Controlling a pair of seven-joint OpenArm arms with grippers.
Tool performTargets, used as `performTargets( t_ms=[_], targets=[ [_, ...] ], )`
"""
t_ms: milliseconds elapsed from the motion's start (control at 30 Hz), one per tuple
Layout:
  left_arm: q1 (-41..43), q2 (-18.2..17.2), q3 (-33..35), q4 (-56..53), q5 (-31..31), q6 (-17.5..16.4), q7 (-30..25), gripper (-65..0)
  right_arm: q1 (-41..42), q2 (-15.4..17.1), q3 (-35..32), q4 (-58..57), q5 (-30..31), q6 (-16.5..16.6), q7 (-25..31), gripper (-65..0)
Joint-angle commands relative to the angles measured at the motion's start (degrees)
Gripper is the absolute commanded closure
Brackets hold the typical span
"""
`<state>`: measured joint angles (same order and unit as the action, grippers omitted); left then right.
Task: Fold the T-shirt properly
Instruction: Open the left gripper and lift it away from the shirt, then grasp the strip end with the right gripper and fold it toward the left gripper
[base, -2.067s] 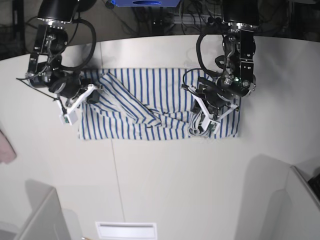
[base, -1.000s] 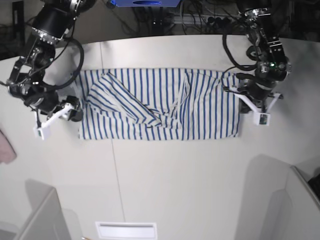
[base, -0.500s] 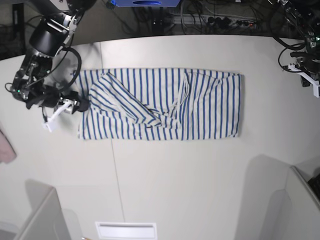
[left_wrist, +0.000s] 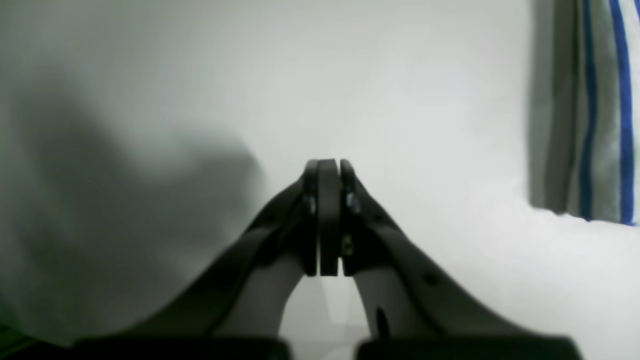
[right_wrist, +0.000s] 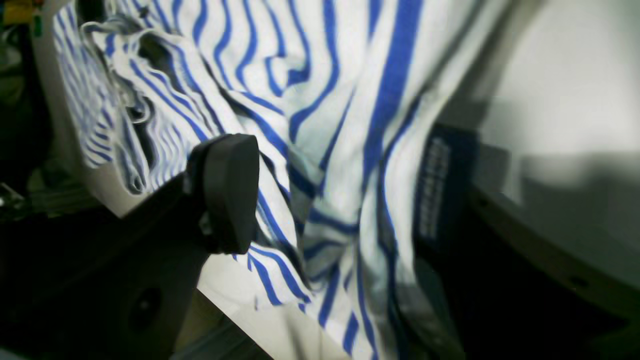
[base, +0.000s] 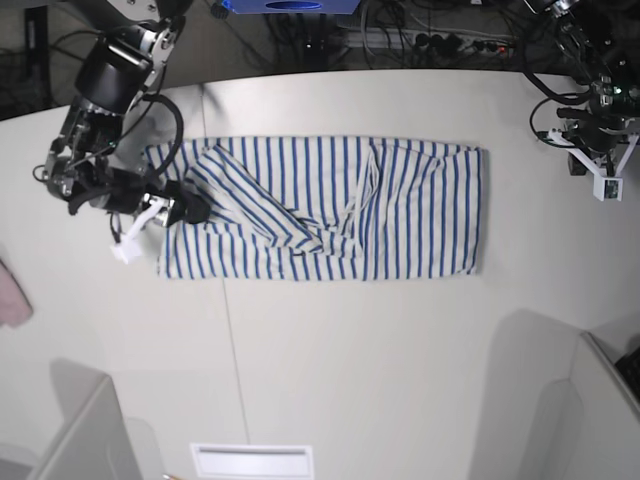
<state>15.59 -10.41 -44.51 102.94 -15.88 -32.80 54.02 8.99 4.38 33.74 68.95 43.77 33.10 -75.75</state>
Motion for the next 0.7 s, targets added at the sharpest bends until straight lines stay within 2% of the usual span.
performTargets(
  t_ms=[0,100,300,367,433,500,667],
  targets=[
    [-0.1,-0.8,1.3,0.7,-1.0,0.2,-3.5,0.0,0.5,0.0,-1.0,0.0,-1.4,0.3,-0.4,-38.1],
    [-0.2,-0.9,5.1,-2.2,-1.0,0.2,-7.6,0.0,1.2,-0.5,-3.6,-0.1,-1.4,0.3,-0.3,-37.8],
    [-2.6,-1.1,9.0,-9.7,-0.3,0.2,-10.9,0.0,1.7,-0.1,-3.8,-0.2,-1.4,0.3,1.8,-35.6],
    [-3.5,-1.1,9.9,-12.0,2.6,0.2,-12.5,0.0,1.8,0.0,-3.9,-1.4,-1.4,0.3,3.2,-28.2],
    [-5.4,-1.0,12.0,-13.7,6.3,0.2,-13.9,0.0,2.4,1.1,-4.2,-3.5,-1.4,0.3,4.1,-15.8],
    [-7.0,-1.0,13.9,-15.2,8.3,0.2,-14.0,0.0,3.2,1.8,-4.5,-5.7,-2.0,0.3,6.6,0.0],
    [-10.3,-1.0,18.9,-17.2,9.1,0.2,-14.1,0.0,5.8,4.2,-11.2,-6.0,-8.2,0.3,11.4,0.0]
  ],
)
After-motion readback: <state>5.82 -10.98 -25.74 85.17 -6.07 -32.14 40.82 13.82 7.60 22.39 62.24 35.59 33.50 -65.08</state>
